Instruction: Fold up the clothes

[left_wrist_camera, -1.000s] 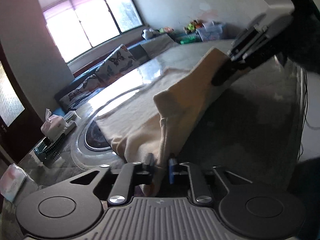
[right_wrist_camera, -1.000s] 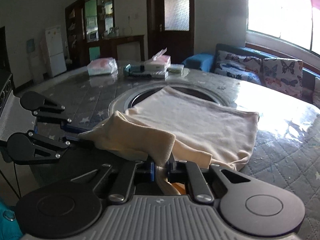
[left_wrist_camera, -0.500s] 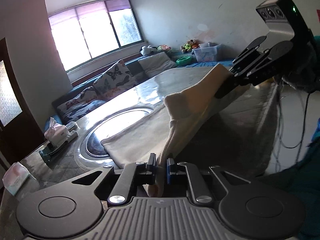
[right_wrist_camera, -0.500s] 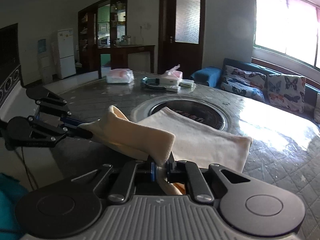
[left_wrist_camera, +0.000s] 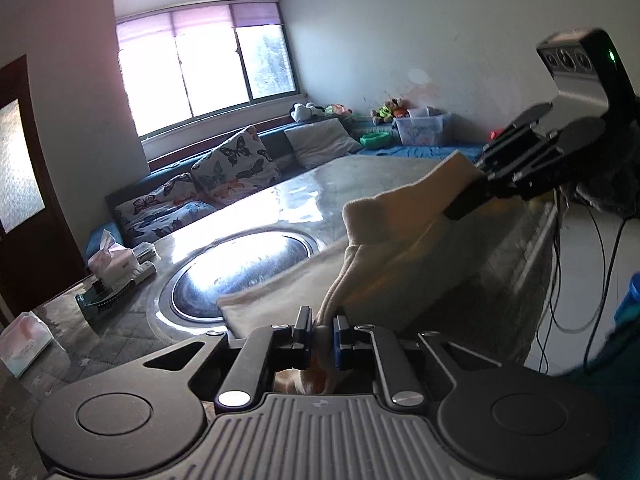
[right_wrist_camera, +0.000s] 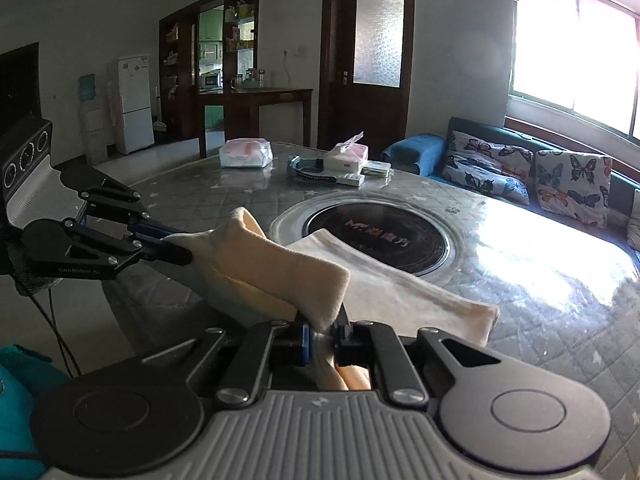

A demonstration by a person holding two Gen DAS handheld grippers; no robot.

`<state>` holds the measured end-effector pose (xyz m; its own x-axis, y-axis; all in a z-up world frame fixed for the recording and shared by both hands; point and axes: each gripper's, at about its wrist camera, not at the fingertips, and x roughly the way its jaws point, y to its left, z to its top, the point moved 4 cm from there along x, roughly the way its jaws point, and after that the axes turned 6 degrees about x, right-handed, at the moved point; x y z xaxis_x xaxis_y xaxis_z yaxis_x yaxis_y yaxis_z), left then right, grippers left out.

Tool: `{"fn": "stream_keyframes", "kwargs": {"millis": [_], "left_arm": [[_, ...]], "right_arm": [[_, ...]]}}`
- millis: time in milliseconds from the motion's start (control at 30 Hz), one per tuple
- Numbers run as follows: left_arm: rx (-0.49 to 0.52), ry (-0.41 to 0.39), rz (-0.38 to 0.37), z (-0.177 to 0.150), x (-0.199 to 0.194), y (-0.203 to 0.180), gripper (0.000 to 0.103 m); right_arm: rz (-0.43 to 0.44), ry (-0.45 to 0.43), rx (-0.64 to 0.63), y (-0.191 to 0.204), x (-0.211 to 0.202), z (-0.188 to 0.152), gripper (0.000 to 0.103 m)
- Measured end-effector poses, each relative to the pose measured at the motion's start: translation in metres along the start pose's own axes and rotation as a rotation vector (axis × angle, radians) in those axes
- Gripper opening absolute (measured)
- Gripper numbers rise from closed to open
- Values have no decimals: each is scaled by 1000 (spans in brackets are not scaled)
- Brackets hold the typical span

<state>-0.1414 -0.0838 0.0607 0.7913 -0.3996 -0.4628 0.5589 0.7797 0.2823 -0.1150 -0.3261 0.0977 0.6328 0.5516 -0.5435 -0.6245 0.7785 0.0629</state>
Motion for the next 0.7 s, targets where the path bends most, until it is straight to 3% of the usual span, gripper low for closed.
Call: {"fn": "stream_keyframes", "kwargs": {"millis": [300,567,667,700], "left_arm": [[-77,25,11,22,63,51,11],[-185,145,38,13,153,95,10],[-227,187,47,4,175,104,10],[-230,194,51,3,179,105,10]], "right_arm": [[-8,56,42,-54,62,38,9],[-43,123,120,-103,143,47,10],[-54,147,174,-118,168,39,13],[-65,149,194,-121,174,36,20]]}}
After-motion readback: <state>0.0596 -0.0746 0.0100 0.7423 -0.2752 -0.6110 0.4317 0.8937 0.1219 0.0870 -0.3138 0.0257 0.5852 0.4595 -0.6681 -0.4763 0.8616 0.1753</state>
